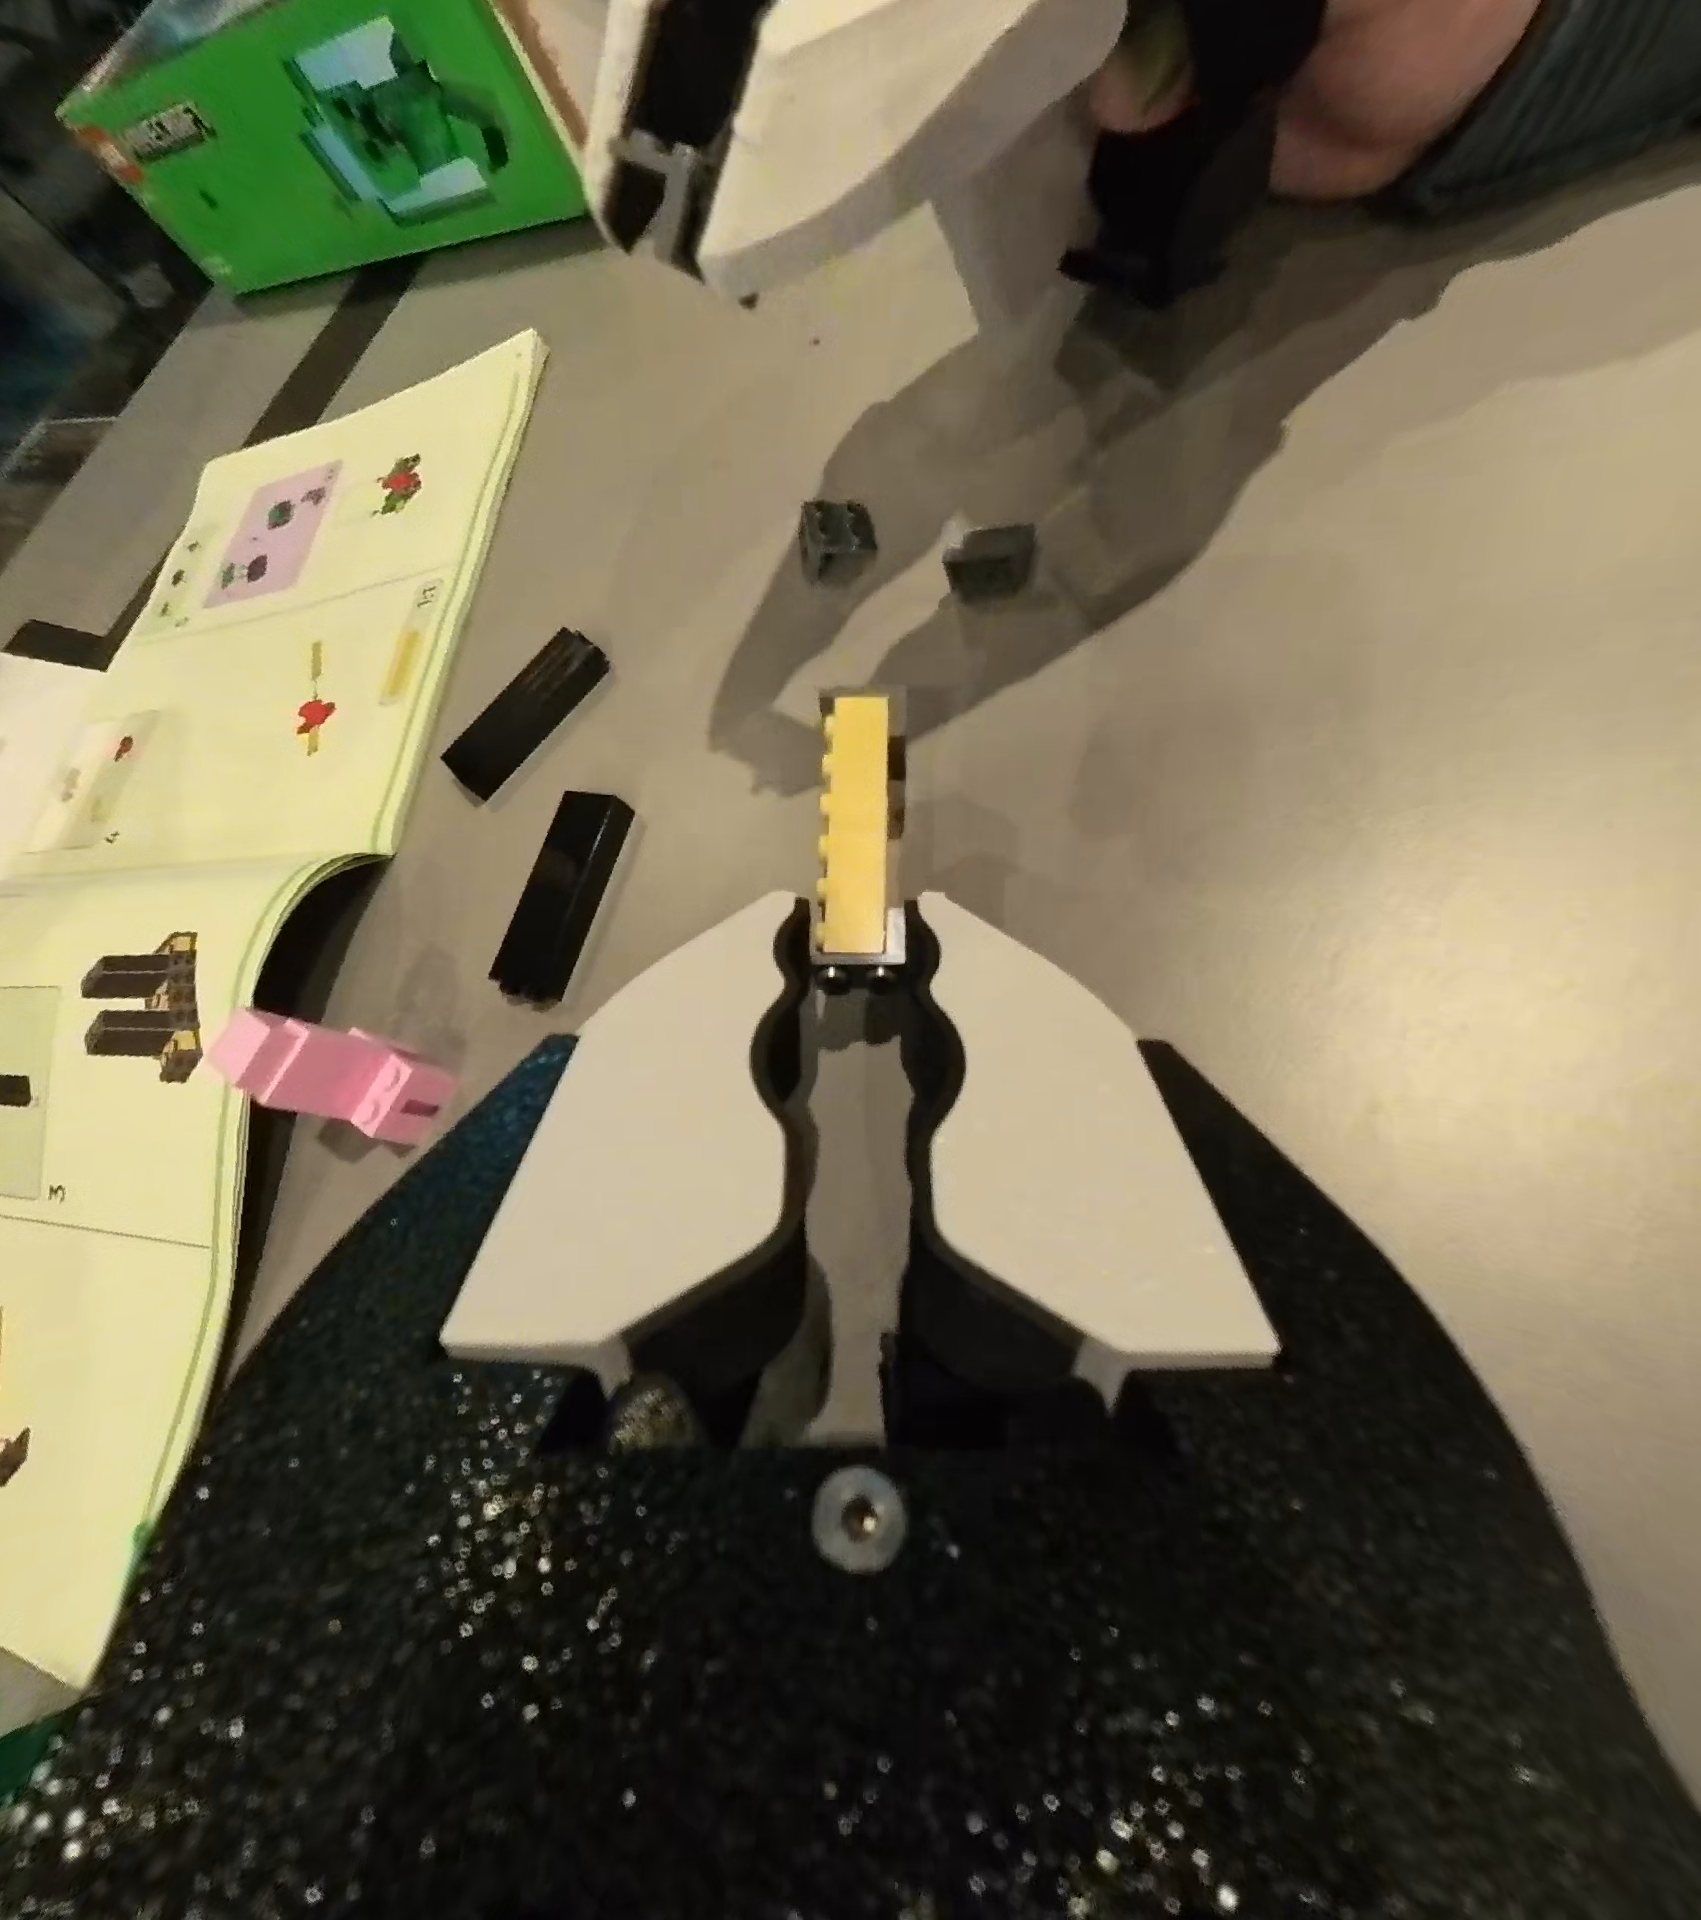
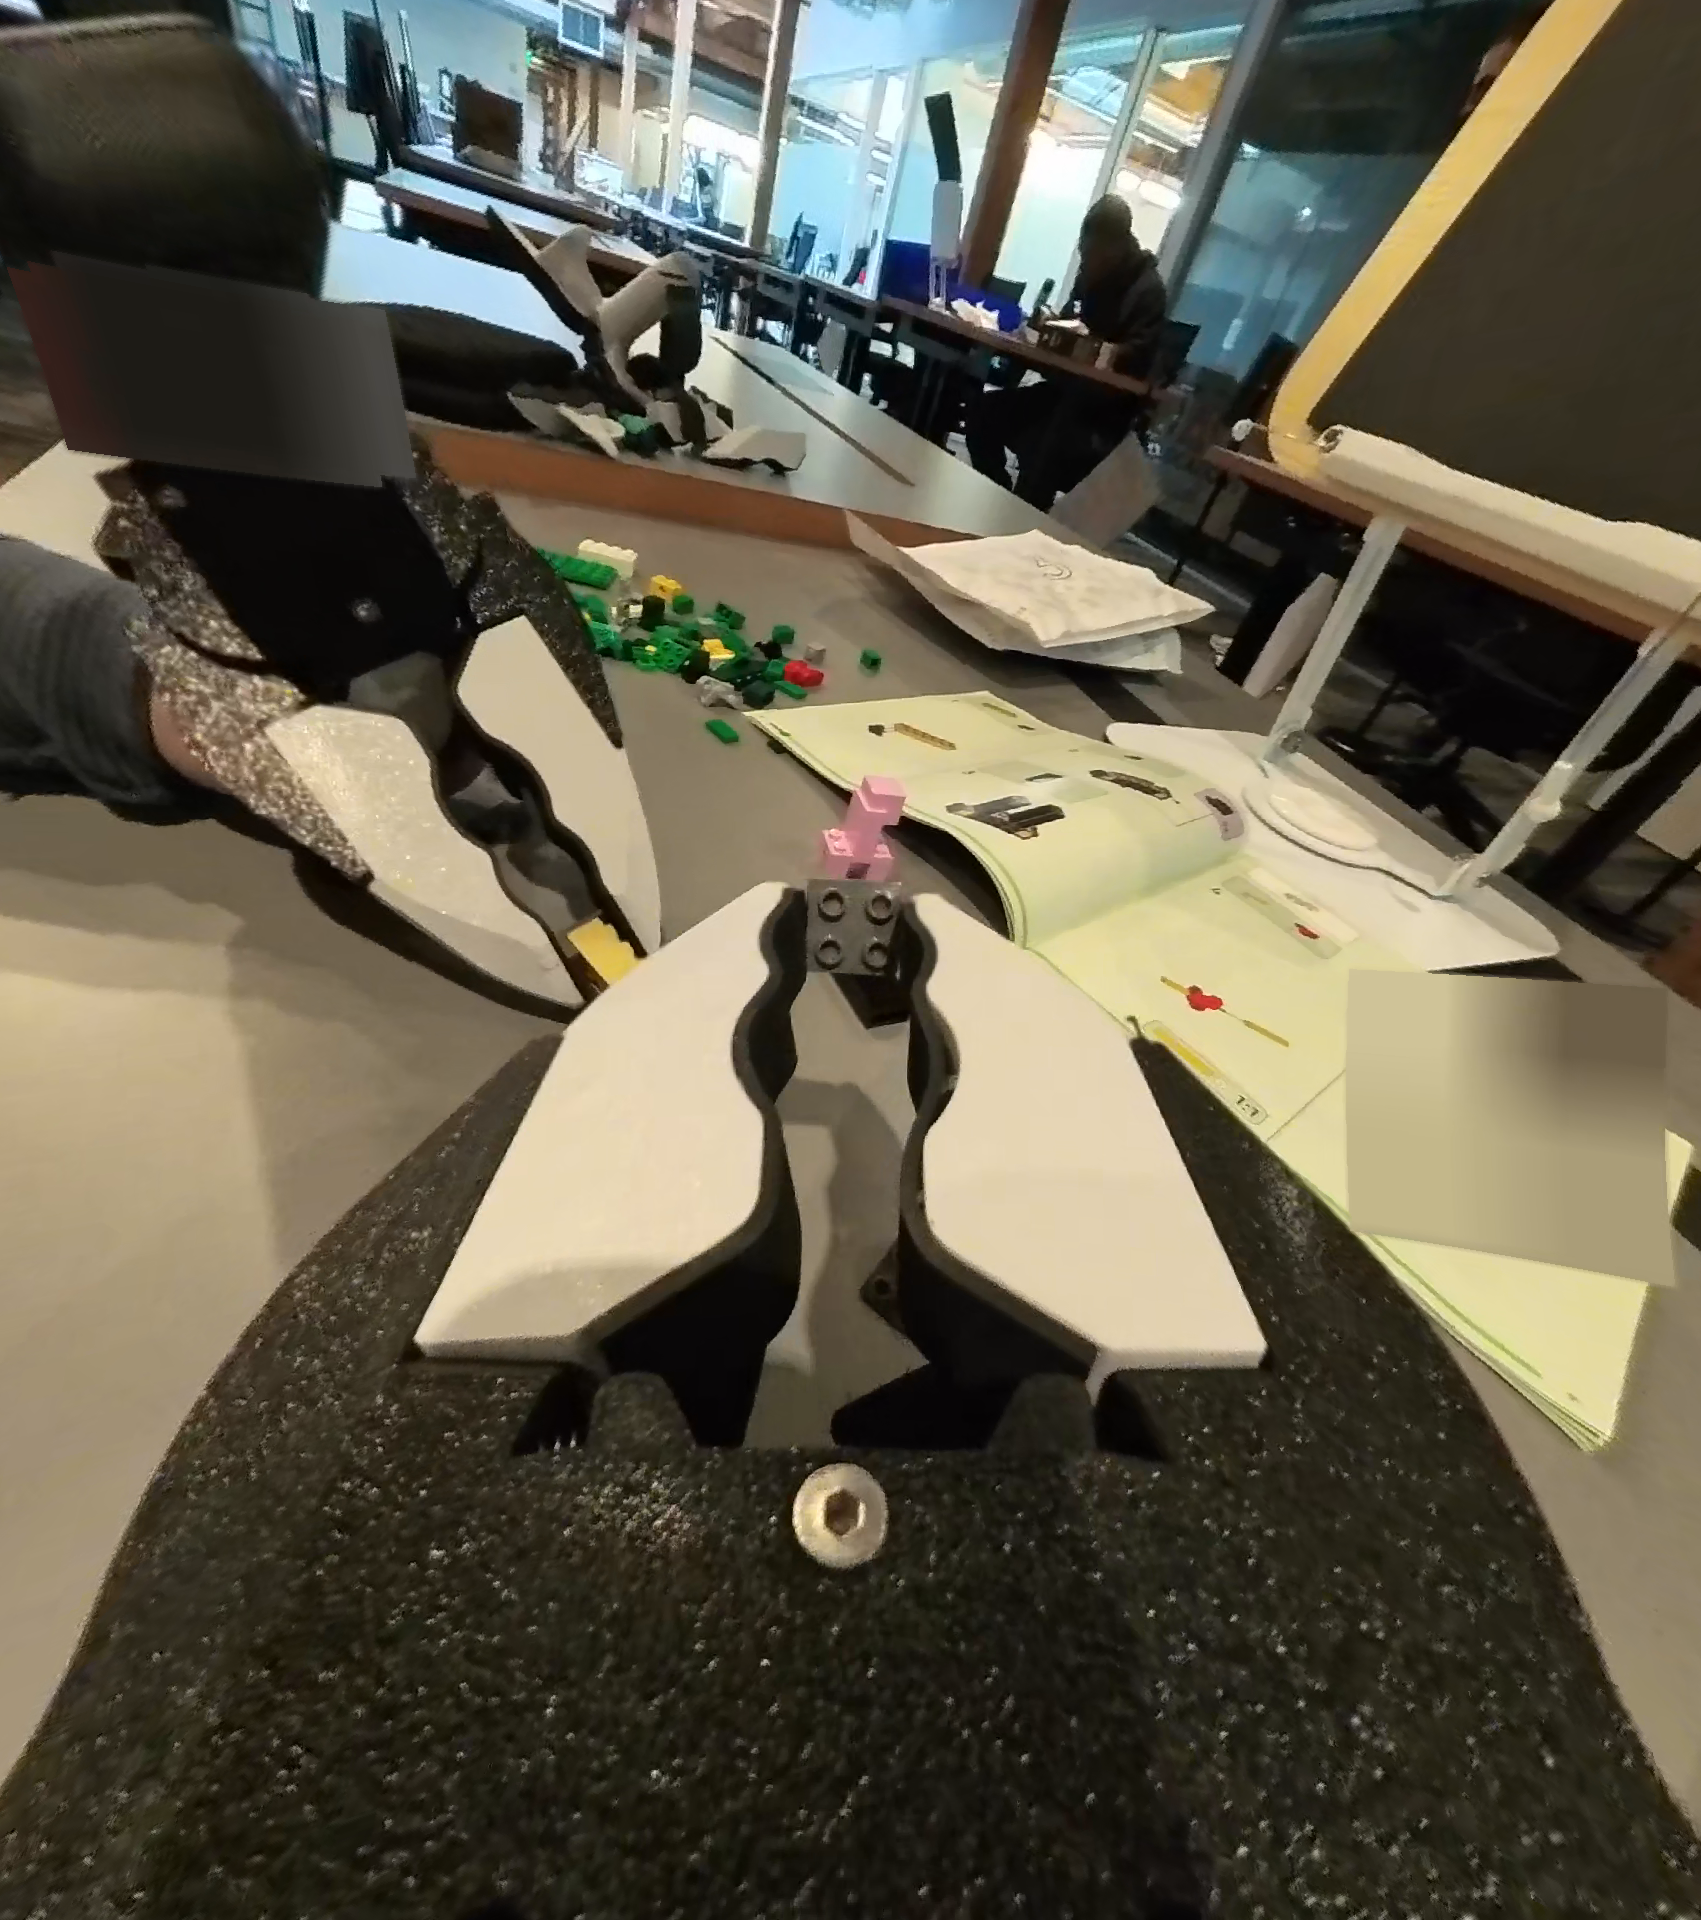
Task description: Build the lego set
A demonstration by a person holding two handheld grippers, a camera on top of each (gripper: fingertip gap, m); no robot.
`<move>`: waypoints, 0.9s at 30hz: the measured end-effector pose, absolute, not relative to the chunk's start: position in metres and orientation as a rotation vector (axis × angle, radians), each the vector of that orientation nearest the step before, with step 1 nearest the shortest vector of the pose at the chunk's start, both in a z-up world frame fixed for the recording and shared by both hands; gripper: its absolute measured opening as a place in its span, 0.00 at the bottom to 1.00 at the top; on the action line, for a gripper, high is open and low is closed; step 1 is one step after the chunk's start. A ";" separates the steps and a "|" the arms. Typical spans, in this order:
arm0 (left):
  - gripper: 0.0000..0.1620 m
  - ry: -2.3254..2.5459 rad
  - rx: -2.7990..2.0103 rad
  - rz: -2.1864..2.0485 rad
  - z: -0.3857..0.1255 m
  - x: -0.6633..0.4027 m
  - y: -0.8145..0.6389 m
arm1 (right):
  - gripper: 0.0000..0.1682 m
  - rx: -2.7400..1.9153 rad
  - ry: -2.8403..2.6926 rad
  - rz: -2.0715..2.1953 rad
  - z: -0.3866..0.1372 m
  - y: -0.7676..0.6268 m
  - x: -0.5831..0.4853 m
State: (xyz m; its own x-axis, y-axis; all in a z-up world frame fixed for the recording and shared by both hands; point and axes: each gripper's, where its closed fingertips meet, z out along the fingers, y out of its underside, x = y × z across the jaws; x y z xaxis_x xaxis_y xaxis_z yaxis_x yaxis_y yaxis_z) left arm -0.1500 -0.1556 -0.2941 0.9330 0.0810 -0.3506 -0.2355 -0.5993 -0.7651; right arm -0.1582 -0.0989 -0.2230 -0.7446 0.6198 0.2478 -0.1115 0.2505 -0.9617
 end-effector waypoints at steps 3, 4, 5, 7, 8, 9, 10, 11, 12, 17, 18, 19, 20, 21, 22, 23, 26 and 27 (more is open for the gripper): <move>0.10 0.105 -2.167 0.453 -0.293 -0.149 -0.152 | 0.10 -0.467 -1.899 1.549 -0.221 -0.097 -0.159; 0.10 0.091 -2.160 0.458 -0.292 -0.150 -0.150 | 0.10 -0.467 -1.888 1.545 -0.220 -0.096 -0.159; 0.10 0.060 -2.151 0.482 -0.289 -0.154 -0.149 | 0.10 -0.470 -1.877 1.539 -0.219 -0.095 -0.159; 0.10 0.013 -2.117 0.539 -0.283 -0.160 -0.146 | 0.10 -0.477 -1.854 1.530 -0.217 -0.092 -0.160; 0.10 0.019 -2.100 0.549 -0.281 -0.160 -0.144 | 0.10 -0.479 -1.844 1.528 -0.216 -0.092 -0.161; 0.10 0.039 -2.094 0.553 -0.281 -0.158 -0.141 | 0.10 -0.478 -1.835 1.525 -0.215 -0.091 -0.161; 0.10 0.064 -2.092 0.565 -0.281 -0.157 -0.139 | 0.10 -0.476 -1.826 1.519 -0.214 -0.090 -0.162; 0.10 0.091 -2.084 0.581 -0.279 -0.157 -0.137 | 0.10 -0.473 -1.816 1.516 -0.213 -0.089 -0.162; 0.10 0.116 -2.069 0.596 -0.277 -0.158 -0.134 | 0.10 -0.468 -1.806 1.515 -0.211 -0.088 -0.163; 0.10 0.176 -1.960 0.597 -0.261 -0.173 -0.120 | 0.10 -0.466 -1.750 1.514 -0.205 -0.079 -0.175; 0.10 0.182 -1.942 0.587 -0.258 -0.178 -0.118 | 0.10 -0.456 -1.740 1.512 -0.203 -0.077 -0.179; 0.10 0.188 -1.931 0.574 -0.257 -0.182 -0.115 | 0.10 -0.442 -1.733 1.492 -0.202 -0.075 -0.184; 0.10 0.192 -1.927 0.561 -0.257 -0.186 -0.113 | 0.10 -0.432 -1.728 1.463 -0.203 -0.072 -0.190; 0.10 0.193 -1.930 0.545 -0.258 -0.189 -0.110 | 0.10 -0.424 -1.728 1.442 -0.204 -0.069 -0.197; 0.10 0.195 -1.936 0.523 -0.260 -0.191 -0.109 | 0.10 -0.417 -1.738 1.434 -0.205 -0.069 -0.203; 0.10 0.196 -1.939 0.499 -0.261 -0.191 -0.107 | 0.10 -0.413 -1.750 1.430 -0.207 -0.069 -0.209; 0.10 0.195 -1.916 0.458 -0.258 -0.188 -0.108 | 0.10 -0.381 -1.779 1.438 -0.209 -0.072 -0.222; 0.10 0.196 -1.907 0.456 -0.257 -0.187 -0.109 | 0.10 -0.368 -1.794 1.440 -0.211 -0.073 -0.225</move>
State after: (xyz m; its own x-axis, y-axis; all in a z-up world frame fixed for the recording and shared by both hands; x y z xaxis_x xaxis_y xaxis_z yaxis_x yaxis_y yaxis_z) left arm -0.1872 -0.1092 -0.2571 0.9118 0.0793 -0.4028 -0.3471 -0.3750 -0.8596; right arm -0.2249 -0.0734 -0.2109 -0.6459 0.6538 0.3941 -0.2436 0.3127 -0.9181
